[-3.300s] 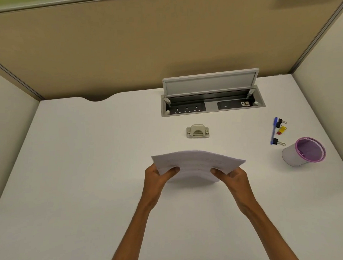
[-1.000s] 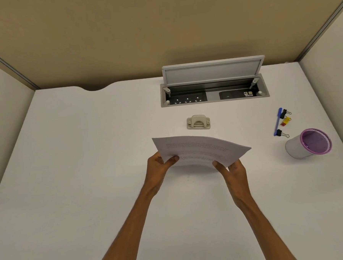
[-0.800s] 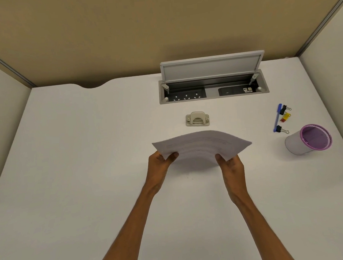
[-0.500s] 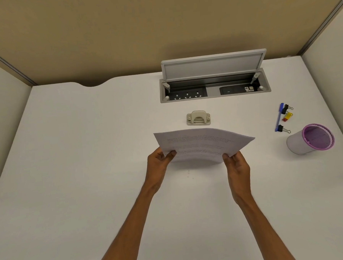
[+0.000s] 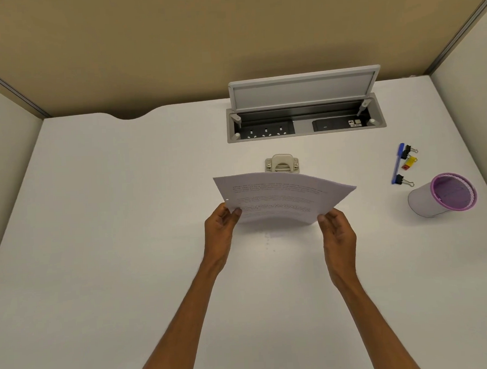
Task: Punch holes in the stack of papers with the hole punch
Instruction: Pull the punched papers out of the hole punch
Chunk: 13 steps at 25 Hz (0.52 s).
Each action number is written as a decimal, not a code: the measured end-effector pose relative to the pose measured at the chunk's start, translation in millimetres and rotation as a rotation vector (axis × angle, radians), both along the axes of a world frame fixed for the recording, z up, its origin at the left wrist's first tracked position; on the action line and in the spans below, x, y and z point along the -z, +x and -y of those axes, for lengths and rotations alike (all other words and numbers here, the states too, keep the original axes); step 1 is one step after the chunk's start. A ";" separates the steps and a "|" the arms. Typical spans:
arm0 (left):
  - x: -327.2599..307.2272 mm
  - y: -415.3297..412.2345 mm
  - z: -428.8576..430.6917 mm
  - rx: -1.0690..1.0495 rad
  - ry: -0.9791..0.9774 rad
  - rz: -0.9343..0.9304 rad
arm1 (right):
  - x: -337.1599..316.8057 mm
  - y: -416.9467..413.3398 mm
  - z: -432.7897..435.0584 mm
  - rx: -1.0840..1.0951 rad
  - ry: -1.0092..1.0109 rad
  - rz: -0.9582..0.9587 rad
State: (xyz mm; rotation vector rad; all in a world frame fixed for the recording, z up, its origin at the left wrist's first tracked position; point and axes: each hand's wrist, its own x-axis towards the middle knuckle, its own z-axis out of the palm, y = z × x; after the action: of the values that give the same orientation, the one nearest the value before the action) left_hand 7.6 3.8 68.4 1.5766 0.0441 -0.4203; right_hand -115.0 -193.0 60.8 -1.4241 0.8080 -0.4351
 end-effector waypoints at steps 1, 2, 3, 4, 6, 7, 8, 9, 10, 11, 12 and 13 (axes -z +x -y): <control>1.4 -0.3 -0.3 -0.007 0.011 0.005 | 2.8 -0.1 0.4 0.017 -0.015 -0.009; 2.7 -0.4 -0.1 -0.015 0.017 0.009 | 4.7 0.7 0.7 0.030 -0.026 -0.018; 3.6 0.0 0.5 -0.023 0.023 0.013 | 5.1 2.4 1.4 0.041 -0.038 -0.022; 3.1 1.1 1.4 -0.035 0.023 0.020 | 3.9 5.1 1.9 0.049 -0.052 -0.019; -1.7 6.8 2.6 -0.058 0.008 0.037 | -2.9 13.6 2.7 0.052 -0.078 0.005; -5.4 10.8 3.1 -0.071 -0.006 0.048 | -8.4 19.0 3.0 0.044 -0.088 0.020; -9.4 16.0 2.3 -0.086 -0.020 0.059 | -13.5 25.2 2.7 0.028 -0.099 0.035; -13.2 21.8 0.3 -0.105 -0.029 0.065 | -17.7 32.4 1.4 0.006 -0.109 0.049; -16.2 28.2 -3.1 -0.126 -0.029 0.068 | -20.8 39.9 -0.6 -0.014 -0.118 0.055; -18.8 35.0 -7.6 -0.145 -0.022 0.070 | -22.9 48.5 -4.3 -0.030 -0.126 0.053; -20.0 41.3 -12.2 -0.163 -0.012 0.069 | -24.4 56.3 -8.1 -0.040 -0.136 0.044; -20.8 47.4 -17.8 -0.180 0.002 0.067 | -24.3 64.2 -13.0 -0.050 -0.149 0.031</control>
State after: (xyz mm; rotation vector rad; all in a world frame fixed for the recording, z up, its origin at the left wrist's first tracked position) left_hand 55.0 21.6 89.2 1.5723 0.1343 -0.2261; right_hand -50.9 -179.9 85.1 -1.5683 0.7254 -0.4860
